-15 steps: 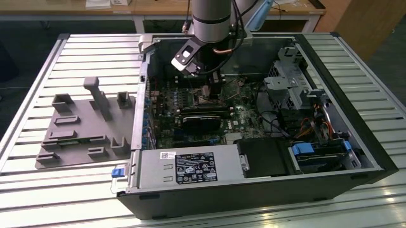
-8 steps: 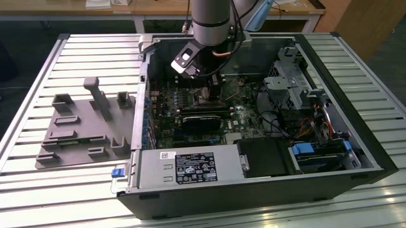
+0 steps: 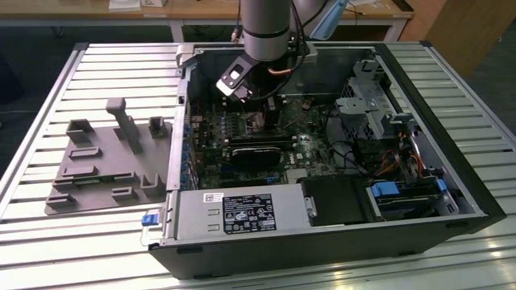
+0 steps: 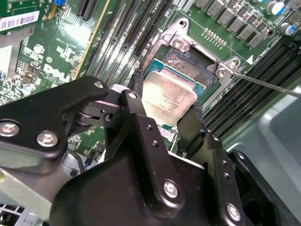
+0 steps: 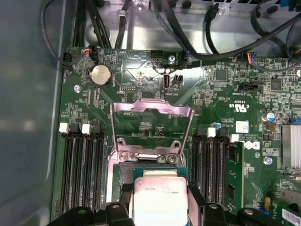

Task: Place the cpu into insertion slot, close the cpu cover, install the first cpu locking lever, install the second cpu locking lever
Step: 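Place the cpu into insertion slot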

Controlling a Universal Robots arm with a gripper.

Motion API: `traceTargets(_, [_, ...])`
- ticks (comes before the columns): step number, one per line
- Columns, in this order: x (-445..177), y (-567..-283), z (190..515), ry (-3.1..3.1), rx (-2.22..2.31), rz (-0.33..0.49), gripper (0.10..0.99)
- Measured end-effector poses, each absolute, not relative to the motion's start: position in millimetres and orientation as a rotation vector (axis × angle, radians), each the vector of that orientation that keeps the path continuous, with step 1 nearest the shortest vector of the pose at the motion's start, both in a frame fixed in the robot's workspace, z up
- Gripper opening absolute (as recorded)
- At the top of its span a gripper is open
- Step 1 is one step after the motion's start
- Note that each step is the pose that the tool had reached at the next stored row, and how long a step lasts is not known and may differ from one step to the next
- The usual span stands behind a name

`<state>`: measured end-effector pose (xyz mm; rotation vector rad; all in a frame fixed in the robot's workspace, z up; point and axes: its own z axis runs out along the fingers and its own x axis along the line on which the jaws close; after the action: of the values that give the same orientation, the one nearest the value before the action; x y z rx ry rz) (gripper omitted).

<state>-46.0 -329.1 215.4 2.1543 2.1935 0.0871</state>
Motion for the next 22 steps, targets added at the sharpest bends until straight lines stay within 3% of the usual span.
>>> traceTargets(22, [-48, -322, 201, 2.143, 2.203, 0.085, 0.541])
